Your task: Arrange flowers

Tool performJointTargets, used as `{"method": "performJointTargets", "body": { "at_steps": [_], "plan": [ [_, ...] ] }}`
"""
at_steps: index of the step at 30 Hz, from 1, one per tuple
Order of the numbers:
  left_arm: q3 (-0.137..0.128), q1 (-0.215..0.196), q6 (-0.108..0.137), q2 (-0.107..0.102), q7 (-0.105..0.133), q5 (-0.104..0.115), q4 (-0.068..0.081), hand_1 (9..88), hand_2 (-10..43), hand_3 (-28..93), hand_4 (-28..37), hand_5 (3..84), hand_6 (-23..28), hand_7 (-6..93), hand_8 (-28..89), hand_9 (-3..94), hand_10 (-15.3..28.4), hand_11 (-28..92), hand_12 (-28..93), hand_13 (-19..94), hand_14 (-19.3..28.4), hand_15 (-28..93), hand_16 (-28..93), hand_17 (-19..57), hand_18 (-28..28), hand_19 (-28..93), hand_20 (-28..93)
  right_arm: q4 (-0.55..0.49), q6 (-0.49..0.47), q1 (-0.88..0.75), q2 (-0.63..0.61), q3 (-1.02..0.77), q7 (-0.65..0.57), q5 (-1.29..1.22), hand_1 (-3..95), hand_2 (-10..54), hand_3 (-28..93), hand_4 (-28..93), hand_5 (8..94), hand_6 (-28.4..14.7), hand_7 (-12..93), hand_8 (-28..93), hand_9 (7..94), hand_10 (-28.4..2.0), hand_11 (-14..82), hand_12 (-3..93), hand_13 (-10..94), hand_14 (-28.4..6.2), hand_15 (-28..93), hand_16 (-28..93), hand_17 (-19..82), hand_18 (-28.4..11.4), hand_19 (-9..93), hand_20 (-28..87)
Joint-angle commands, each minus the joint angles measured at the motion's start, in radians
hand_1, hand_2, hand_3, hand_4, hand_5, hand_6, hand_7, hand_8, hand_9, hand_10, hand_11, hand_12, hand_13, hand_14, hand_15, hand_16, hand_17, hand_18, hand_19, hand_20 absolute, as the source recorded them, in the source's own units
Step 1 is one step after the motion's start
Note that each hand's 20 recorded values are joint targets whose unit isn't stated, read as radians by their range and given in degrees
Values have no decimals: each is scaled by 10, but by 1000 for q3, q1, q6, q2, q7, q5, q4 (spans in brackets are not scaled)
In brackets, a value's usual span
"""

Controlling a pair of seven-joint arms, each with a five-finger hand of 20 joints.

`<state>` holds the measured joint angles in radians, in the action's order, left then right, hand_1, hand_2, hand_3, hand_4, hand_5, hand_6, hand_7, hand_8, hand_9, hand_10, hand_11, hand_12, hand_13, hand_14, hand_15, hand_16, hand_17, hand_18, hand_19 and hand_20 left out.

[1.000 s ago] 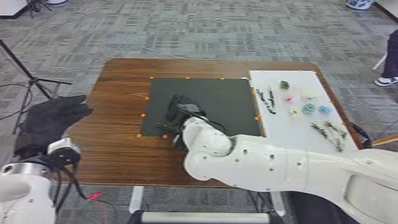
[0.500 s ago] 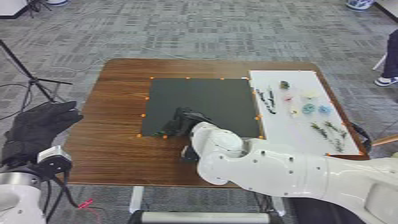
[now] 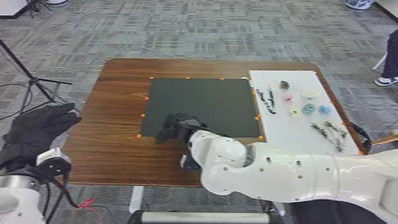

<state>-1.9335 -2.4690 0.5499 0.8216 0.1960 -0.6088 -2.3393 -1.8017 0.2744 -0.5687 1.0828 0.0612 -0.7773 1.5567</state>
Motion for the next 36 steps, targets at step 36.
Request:
{"method": "performJointTargets", "body": {
  "at_steps": [36],
  "plan": [
    [26, 33, -28, 8, -2, 5, 17, 263, 49, 855, -219, 566, 150, 207, -110, 488, 219, 447, 121, 358, 247, 625, -112, -46, 183, 489, 124, 44, -7, 17, -47, 103, 288, 38, 186, 119, 798, -250, 651, -29, 186, -164, 381, -180, 164, 125, 307, -239, 675, 61, 76, -242, 748, 104]
  ]
}}
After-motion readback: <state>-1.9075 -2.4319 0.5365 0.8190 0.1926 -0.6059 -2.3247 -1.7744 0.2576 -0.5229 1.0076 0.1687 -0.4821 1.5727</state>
